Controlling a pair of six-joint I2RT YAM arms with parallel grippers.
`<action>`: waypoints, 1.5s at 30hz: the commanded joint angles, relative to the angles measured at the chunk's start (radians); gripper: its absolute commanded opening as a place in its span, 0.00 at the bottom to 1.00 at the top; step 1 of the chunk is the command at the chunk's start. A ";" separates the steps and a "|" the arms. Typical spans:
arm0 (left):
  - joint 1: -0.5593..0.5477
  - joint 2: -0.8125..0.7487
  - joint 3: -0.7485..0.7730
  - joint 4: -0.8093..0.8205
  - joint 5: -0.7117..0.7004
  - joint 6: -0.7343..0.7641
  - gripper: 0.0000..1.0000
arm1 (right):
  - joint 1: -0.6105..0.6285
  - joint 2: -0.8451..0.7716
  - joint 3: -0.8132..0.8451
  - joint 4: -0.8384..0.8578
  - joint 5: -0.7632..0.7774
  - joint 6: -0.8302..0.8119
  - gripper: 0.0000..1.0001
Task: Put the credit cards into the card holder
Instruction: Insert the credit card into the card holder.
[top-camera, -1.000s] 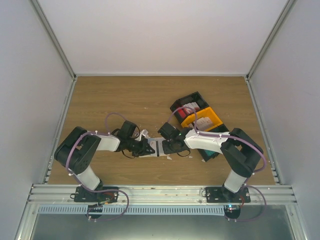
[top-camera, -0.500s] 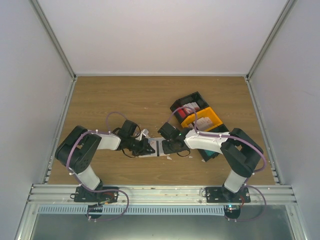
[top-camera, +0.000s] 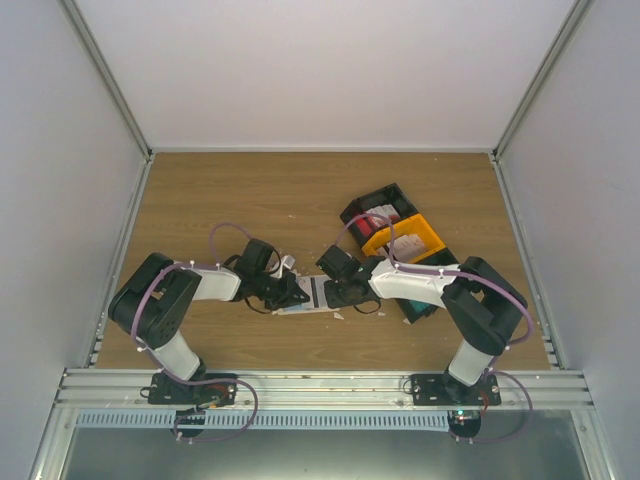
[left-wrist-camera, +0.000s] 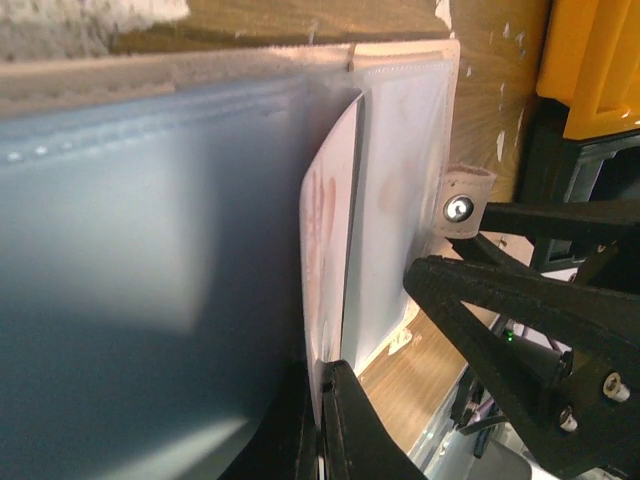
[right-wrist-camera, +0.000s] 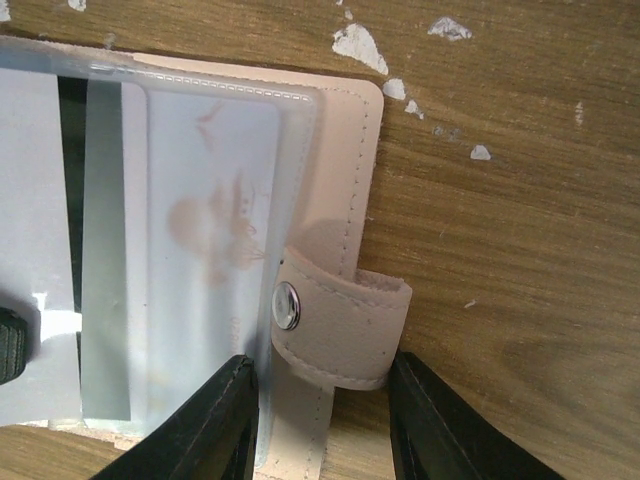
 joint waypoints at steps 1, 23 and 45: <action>0.009 0.026 -0.017 -0.021 -0.125 -0.010 0.00 | 0.004 0.045 -0.050 0.001 -0.040 0.006 0.37; -0.017 0.020 -0.045 -0.013 -0.005 -0.050 0.00 | 0.005 0.045 -0.062 0.025 -0.046 0.008 0.37; -0.016 0.034 0.054 -0.220 -0.035 0.162 0.36 | 0.004 0.045 -0.075 0.031 -0.055 0.011 0.37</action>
